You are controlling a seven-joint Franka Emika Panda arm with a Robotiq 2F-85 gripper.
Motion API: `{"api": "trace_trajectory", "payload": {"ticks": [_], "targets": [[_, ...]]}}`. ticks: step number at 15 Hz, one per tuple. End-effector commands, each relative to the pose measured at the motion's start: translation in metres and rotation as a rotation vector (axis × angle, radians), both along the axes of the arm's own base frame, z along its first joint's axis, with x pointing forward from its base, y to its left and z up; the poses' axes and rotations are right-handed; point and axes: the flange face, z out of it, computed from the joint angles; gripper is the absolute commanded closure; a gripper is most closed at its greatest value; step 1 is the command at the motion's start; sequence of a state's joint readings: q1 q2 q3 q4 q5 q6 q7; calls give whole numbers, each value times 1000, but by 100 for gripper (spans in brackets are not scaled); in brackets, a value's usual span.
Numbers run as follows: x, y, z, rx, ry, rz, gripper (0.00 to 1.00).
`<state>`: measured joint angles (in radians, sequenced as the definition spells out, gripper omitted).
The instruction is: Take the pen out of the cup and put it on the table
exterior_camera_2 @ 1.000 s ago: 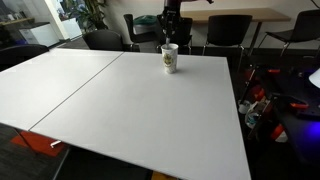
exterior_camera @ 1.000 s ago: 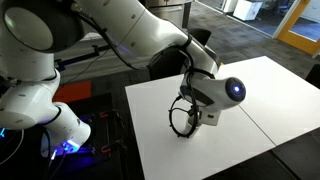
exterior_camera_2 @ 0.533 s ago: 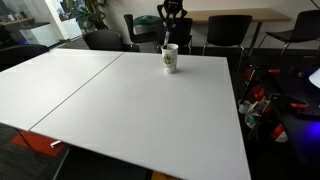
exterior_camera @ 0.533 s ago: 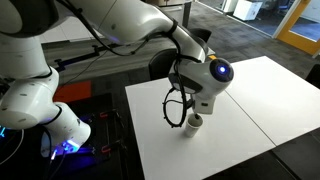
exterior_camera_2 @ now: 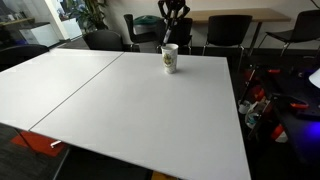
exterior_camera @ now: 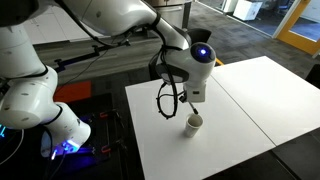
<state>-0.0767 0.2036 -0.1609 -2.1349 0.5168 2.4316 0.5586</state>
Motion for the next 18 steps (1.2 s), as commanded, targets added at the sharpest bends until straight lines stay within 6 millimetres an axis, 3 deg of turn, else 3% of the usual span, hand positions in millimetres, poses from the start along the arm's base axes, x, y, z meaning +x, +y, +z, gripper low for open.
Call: {"api": "trace_trajectory", "payload": {"ticks": [1, 6, 10, 18], "targets": [[-8, 32, -2, -88, -32, 46, 95], [0, 63, -17, -190, -68, 127, 95], [10, 76, -29, -253, -109, 165, 95], [55, 116, -84, -356, -199, 312, 95]]}}
